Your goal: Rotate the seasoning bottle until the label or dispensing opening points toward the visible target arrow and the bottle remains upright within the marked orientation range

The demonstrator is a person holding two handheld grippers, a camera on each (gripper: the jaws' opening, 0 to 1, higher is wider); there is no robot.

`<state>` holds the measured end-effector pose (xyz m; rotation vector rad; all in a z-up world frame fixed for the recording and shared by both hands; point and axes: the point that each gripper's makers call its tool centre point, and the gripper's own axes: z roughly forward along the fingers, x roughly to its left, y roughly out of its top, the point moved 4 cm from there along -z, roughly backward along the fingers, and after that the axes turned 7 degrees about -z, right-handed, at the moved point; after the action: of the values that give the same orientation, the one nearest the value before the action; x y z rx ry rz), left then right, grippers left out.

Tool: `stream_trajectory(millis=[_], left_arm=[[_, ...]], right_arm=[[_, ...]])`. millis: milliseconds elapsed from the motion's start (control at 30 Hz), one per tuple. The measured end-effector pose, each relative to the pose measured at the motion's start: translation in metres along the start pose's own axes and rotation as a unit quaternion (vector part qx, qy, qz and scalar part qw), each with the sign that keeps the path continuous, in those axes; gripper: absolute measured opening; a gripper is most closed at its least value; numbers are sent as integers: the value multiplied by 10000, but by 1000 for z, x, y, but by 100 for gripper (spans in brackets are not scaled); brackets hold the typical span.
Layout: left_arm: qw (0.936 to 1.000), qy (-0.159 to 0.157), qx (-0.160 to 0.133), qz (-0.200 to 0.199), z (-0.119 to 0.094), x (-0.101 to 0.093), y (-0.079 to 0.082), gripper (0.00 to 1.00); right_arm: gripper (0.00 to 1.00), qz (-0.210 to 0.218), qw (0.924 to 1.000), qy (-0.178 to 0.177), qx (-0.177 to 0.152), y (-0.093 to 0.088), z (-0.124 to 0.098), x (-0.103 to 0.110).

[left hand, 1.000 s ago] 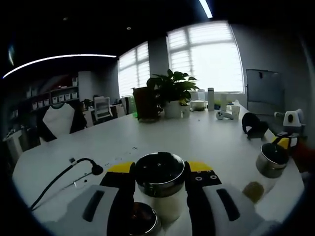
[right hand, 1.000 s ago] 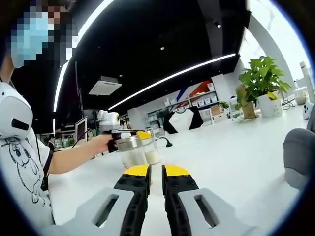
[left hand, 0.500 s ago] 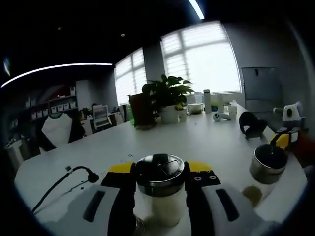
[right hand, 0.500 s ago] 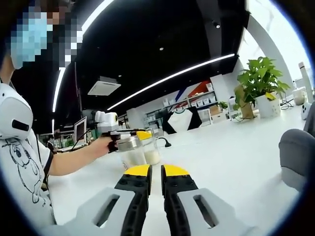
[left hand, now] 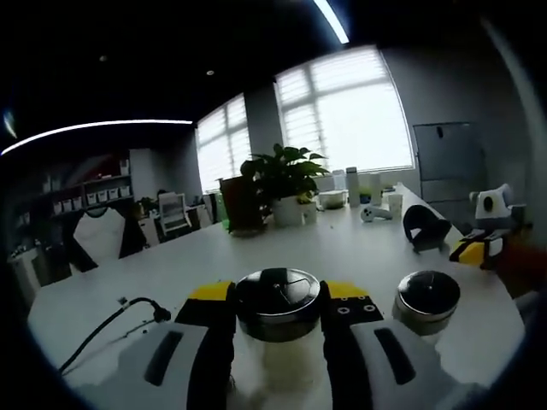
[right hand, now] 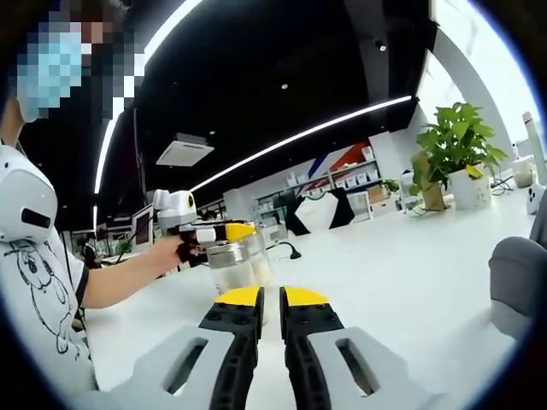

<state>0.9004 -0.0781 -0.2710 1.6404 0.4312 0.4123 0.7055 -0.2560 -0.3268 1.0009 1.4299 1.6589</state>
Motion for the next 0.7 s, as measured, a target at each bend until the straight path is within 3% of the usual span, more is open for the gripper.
stream_trajectory(millis=[400, 500, 700], left_arm=[[9996, 94, -103, -246, -38, -9, -2, 40], [9985, -13, -233, -498, -49, -16, -2, 40], [9990, -78, -182, -395, -59, -29, -8, 40]], right_arm=[[4, -47, 10000, 83, 3, 2, 6, 10], [4, -49, 10000, 82, -18, 3, 8, 11], [3, -90, 9999, 141, 4, 6, 11, 14]])
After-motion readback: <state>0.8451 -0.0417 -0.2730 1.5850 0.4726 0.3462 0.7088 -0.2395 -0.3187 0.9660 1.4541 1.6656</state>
